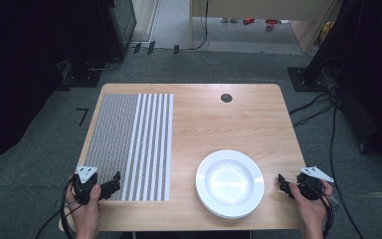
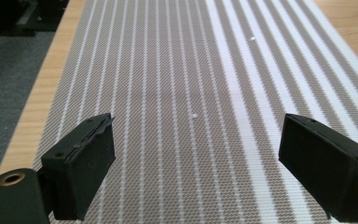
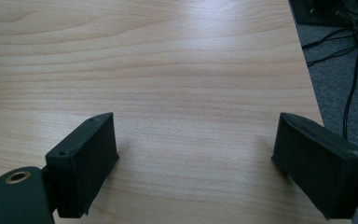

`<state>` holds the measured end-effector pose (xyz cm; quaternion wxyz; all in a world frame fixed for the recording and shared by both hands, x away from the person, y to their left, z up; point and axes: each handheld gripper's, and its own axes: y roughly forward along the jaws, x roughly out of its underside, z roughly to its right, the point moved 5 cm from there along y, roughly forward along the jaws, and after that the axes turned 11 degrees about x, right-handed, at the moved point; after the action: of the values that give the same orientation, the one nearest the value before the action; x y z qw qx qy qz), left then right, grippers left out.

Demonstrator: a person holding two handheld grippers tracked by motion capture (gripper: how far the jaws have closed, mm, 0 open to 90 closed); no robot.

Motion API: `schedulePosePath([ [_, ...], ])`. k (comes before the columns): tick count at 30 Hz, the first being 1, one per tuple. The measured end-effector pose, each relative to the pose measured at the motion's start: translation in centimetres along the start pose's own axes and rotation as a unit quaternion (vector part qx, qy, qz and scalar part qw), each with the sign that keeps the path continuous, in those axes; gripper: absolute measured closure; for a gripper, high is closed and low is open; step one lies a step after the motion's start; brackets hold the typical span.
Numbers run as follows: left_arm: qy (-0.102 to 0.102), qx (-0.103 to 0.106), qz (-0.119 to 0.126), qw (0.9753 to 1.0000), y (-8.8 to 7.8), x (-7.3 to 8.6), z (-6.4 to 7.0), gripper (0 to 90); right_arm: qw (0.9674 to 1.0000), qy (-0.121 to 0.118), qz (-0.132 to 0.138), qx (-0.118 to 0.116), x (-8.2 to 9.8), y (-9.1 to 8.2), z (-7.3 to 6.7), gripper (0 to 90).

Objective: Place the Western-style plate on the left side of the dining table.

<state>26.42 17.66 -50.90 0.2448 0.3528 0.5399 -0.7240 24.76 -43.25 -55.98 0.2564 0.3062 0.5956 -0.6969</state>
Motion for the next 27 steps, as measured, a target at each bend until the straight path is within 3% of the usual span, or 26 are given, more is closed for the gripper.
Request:
schedulePosePath([
  [11, 0.009, 0.022, 0.003, 0.9997, 1.2, -1.5, 2.3, 10.7, 1.0000, 0.002, -0.001, 0.002, 0.0, 0.0, 0.0, 12.9],
  [27, 0.036, 0.067, 0.007, 0.9971, 3.4, -3.4, 7.7, 10.7, 1.0000, 0.003, -0.001, 0.002, 0.0, 0.0, 0.0, 12.9],
])
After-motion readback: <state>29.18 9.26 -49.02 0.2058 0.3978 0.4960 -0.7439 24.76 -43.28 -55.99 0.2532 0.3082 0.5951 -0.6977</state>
